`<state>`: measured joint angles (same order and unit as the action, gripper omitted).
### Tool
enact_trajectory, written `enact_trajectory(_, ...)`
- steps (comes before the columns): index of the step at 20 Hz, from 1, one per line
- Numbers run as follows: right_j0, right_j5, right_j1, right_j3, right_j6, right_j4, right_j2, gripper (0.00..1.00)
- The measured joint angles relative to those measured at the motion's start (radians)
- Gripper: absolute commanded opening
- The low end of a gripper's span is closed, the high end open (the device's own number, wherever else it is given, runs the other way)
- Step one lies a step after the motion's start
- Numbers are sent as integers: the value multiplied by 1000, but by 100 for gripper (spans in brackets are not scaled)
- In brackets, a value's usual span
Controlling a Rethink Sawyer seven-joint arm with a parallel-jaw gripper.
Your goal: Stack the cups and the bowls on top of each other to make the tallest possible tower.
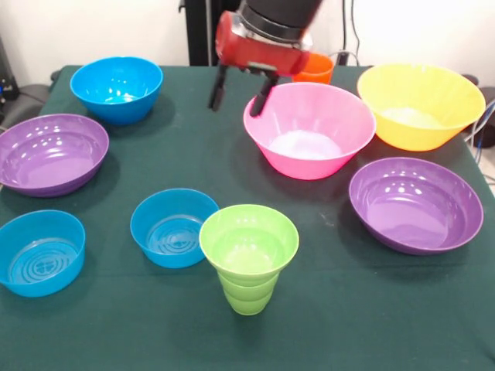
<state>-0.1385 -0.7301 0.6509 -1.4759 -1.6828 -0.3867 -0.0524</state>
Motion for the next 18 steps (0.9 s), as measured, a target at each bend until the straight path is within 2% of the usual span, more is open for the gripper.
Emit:
enact_trajectory(7,-101,21,75,-239,0,3,77,100)
enact_trajectory(14,-134,58,130,-446,0,25,157,100)
enact_trajectory(18,-137,87,153,-522,0,38,196,100)
